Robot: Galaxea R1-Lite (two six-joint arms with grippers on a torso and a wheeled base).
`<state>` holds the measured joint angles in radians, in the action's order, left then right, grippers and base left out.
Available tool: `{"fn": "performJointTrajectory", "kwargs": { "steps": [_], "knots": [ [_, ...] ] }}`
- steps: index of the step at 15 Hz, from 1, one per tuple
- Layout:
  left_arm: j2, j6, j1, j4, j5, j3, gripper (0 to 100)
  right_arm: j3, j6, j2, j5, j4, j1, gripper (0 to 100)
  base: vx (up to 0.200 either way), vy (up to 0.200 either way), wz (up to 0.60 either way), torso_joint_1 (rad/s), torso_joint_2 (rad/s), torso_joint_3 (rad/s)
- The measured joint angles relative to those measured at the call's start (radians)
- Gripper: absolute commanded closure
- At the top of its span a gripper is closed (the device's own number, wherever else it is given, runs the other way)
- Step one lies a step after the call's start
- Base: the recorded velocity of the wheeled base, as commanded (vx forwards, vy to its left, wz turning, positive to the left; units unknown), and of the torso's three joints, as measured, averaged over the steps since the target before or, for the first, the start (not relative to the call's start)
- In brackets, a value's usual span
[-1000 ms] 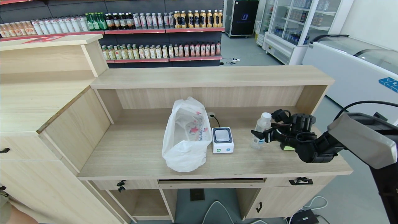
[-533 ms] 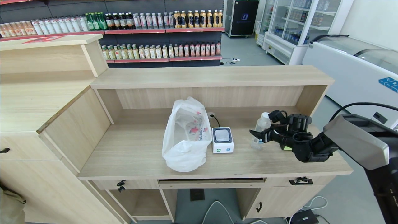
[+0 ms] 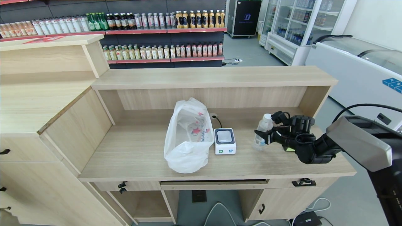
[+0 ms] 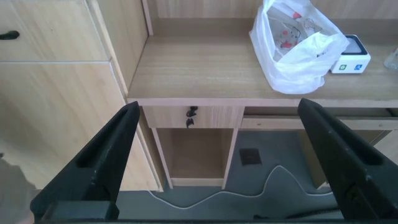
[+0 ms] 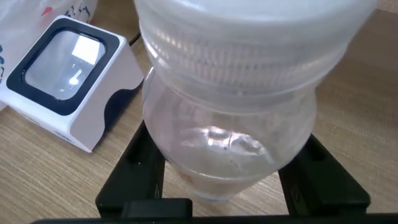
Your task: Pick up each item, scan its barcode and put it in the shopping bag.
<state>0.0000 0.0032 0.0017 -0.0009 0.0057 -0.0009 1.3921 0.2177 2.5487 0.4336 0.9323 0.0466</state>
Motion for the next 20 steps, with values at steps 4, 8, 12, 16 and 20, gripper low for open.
{"fn": "performJointTrajectory", "kwargs": {
  "steps": [4,8,12,16,20],
  "knots": [
    [0.000,0.000,-0.001,0.000,0.000,0.000,0,-0.015,-0.007,-0.010,-0.006,0.006,0.000,100,0.000,0.000,0.00,0.000,0.00,0.000],
    [0.000,0.000,-0.001,0.000,0.000,0.000,0,-0.027,-0.181,-0.100,-0.002,-0.031,-0.006,100,0.000,0.000,0.00,0.000,0.00,0.000],
    [0.000,0.000,0.000,0.000,0.000,0.000,0,-0.091,-0.353,-0.328,0.031,-0.181,-0.016,100,0.000,0.000,0.00,0.000,0.00,0.000],
    [0.000,0.000,-0.001,0.000,0.000,0.000,0,-0.189,-0.472,-0.667,0.133,-0.464,-0.015,100,0.000,0.000,0.00,0.000,0.00,0.000],
    [0.000,0.000,-0.001,0.000,0.000,-0.001,0,-0.301,-0.554,-0.988,0.267,-0.652,0.030,100,0.000,0.000,0.00,0.000,0.00,0.000]
  ]
}}
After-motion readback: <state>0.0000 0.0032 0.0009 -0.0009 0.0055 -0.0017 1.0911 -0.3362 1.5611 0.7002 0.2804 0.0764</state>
